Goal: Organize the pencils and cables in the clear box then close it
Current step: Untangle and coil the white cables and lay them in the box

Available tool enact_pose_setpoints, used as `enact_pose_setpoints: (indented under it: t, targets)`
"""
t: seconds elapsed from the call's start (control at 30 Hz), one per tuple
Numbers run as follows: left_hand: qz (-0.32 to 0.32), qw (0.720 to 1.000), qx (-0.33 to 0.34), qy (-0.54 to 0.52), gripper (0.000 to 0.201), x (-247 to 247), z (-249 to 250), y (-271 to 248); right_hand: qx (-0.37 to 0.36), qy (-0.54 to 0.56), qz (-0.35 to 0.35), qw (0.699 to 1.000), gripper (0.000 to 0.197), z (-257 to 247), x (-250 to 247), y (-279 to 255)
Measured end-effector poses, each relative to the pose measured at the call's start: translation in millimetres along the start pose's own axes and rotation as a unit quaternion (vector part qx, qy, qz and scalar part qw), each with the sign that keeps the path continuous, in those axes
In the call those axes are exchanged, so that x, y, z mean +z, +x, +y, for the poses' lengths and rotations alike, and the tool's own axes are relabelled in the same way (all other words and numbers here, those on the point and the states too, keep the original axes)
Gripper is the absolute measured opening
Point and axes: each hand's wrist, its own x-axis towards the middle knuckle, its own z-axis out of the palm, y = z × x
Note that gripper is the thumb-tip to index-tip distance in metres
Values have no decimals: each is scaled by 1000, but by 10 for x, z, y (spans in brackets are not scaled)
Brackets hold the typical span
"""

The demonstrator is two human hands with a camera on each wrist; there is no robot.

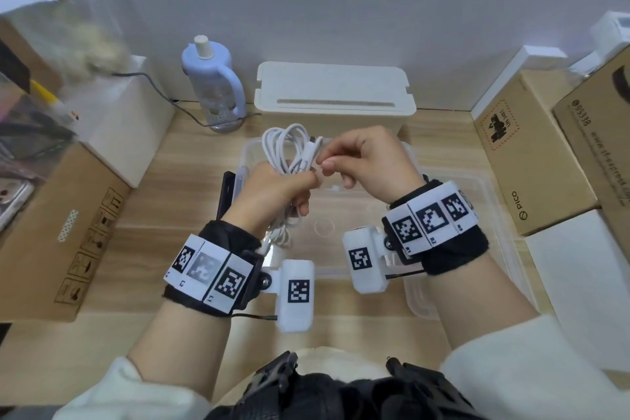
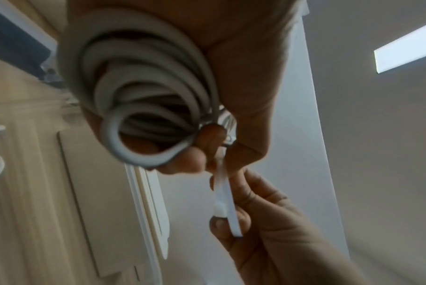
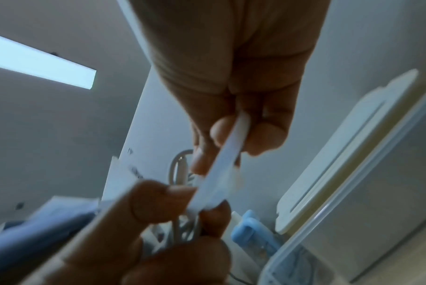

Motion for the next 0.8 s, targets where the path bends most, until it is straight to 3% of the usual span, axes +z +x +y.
enact_pose_setpoints:
  t: [0.1,0.27,0.43,0.6,0.8]
  targets:
    - [0,999,-6,41,23,23,-14,-1,34,-15,-38,999,22,43,54,-21]
    - [6,998,-2,61,24,50,-24,9,86,81,-28,993,19,79,81,-56]
    - [5,998,8,60,18,28,-64,25,160,197,-55,966,16,51,46,-79]
    - [1,997,12,78,13,-30,-52,40,85,-44,-29,995,8,39,25,-84]
    - [-78,994,-24,-67,9,-64,-28,19,40,-104,78,991,25,76,106,-94]
